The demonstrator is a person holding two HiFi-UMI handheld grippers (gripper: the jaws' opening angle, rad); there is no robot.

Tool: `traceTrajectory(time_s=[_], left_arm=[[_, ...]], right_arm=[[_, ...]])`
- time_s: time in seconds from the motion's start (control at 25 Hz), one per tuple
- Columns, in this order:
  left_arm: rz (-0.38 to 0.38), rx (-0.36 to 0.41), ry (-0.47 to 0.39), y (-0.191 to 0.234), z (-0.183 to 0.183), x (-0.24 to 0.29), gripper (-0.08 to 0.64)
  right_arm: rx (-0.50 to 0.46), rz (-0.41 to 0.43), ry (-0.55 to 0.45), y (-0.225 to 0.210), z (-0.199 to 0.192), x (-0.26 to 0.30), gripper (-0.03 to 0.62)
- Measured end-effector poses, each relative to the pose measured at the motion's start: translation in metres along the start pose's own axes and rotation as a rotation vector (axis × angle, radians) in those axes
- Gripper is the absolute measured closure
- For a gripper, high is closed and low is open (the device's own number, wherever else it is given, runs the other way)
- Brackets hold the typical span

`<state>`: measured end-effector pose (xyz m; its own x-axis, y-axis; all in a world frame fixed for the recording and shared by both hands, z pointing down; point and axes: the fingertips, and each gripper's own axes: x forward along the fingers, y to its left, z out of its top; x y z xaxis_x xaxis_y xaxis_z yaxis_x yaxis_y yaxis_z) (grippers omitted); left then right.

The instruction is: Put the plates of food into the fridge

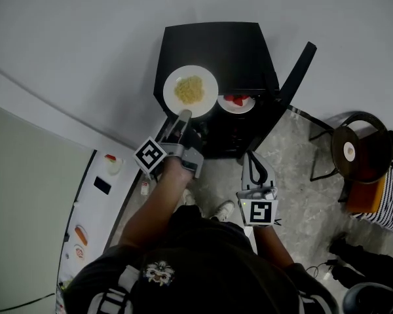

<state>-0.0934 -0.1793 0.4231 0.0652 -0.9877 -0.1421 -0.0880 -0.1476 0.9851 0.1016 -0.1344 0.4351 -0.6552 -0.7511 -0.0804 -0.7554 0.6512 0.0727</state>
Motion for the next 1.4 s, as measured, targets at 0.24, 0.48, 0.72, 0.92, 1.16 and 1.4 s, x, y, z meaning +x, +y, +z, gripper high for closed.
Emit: traceTrajectory(time_s=[0.24,0.48,0.72,0.92,1.16,1.4], left_arm=[[0.001,-0.006,0.056,0.005,-0.025,-0.031,0.528],[0.014,-0.033,0.103,0.015,-0.043,-0.057,0.528],[0.084,-0.03,0.12,0.053,-0.043,-0.069,0.528],[0.123,-0.032,0.114,0.084,-0.036,-0.064,0.528],[0.166,-0.028,0.08,0.118,-0.029,-0.05,0.528],[0.192,-0.031,0.02,0.143,-0.017,-0.03,0.528]], right_arm=[[-0.044,0.033,-0.034,0.015,0.007,0.004,0.568],[-0.044,0.02,-0.053,0.016,0.009,0.016,0.568],[-0.029,0.002,-0.05,0.01,0.004,0.024,0.568],[-0.028,0.004,-0.032,0.008,-0.005,0.028,0.568],[-0.026,0.043,-0.011,0.016,-0.019,0.029,0.568],[0.077,0.076,0.085,0.023,-0.055,0.029,0.568]])
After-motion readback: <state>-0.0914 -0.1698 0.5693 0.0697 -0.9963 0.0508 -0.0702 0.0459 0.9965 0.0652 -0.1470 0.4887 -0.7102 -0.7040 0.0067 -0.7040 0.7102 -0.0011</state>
